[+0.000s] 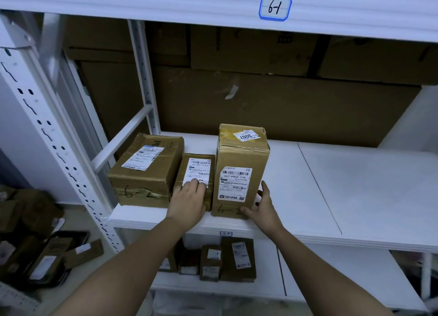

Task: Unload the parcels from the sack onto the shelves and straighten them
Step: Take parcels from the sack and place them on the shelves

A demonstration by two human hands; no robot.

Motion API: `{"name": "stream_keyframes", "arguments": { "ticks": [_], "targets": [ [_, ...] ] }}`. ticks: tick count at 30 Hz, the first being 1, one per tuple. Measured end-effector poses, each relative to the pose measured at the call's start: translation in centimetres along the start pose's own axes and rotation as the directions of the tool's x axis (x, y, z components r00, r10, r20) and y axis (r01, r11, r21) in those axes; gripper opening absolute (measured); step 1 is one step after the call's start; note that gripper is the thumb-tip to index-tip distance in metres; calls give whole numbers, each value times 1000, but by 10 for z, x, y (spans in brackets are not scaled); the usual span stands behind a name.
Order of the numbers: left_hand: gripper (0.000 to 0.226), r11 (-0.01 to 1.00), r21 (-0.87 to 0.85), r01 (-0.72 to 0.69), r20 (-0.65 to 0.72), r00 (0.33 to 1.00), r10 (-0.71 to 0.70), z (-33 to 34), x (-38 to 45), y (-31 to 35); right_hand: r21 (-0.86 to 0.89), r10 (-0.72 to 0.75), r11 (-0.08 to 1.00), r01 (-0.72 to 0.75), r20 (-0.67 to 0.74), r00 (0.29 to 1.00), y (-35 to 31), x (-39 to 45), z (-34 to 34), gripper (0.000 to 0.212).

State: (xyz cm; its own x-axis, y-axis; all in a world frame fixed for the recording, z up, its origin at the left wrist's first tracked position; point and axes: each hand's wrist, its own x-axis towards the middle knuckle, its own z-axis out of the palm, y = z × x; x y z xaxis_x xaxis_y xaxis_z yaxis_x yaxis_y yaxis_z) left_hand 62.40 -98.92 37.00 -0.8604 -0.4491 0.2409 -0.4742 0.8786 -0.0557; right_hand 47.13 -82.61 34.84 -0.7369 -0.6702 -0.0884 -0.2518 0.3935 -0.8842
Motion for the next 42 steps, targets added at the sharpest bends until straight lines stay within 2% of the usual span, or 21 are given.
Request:
{"name": "stream_keyframes", "arguments": {
  "ticks": [2,4,6,9,12,17,20,23,26,29,34,38,42],
  "targets": [
    [19,993,-111,38,-24,999,-41,0,-4,5,-29,22,999,-23,-26,999,4,-7,-4,102],
    [13,976,-211,60,78,996,-45,5,-10,14,-51,44,998,-46,-49,998,11,-14,-10,92],
    [16,962,-273,24,233,972,42,9,-13,26,-82,58,994,-65,-82,995,18,-21,-18,71],
    [16,928,-373,6,438,883,170,6,-11,58,-100,68,992,-82,-136,988,28,-33,-36,37],
    [22,910,-414,35,493,849,191,4,-3,104,-74,95,992,-105,-121,988,37,-47,-64,21],
    [30,915,-398,57,520,836,174,-1,15,201,-38,181,982,-186,-102,978,75,-78,-135,14],
    [28,920,-386,65,512,845,154,0,21,270,13,220,975,-220,-122,968,113,-101,-194,13],
    [23,922,-379,73,493,859,135,3,24,342,-16,245,968,-250,-143,959,152,-124,-260,13],
    [21,916,-399,35,482,858,177,2,26,416,-75,278,954,-292,-154,948,194,-148,-327,23],
    [22,901,-433,-13,501,828,252,1,27,492,-72,346,929,-363,-179,921,236,-176,-389,26],
    [22,879,-465,-105,498,790,358,-1,32,605,-16,443,885,-465,-275,853,295,-219,-466,16],
    [20,856,-473,-209,513,724,461,12,40,688,5,518,834,-552,-354,779,344,-247,-512,14],
    [23,832,-481,-276,543,652,530,37,55,764,8,584,781,-625,-365,725,394,-260,-560,18]
  ]
}}
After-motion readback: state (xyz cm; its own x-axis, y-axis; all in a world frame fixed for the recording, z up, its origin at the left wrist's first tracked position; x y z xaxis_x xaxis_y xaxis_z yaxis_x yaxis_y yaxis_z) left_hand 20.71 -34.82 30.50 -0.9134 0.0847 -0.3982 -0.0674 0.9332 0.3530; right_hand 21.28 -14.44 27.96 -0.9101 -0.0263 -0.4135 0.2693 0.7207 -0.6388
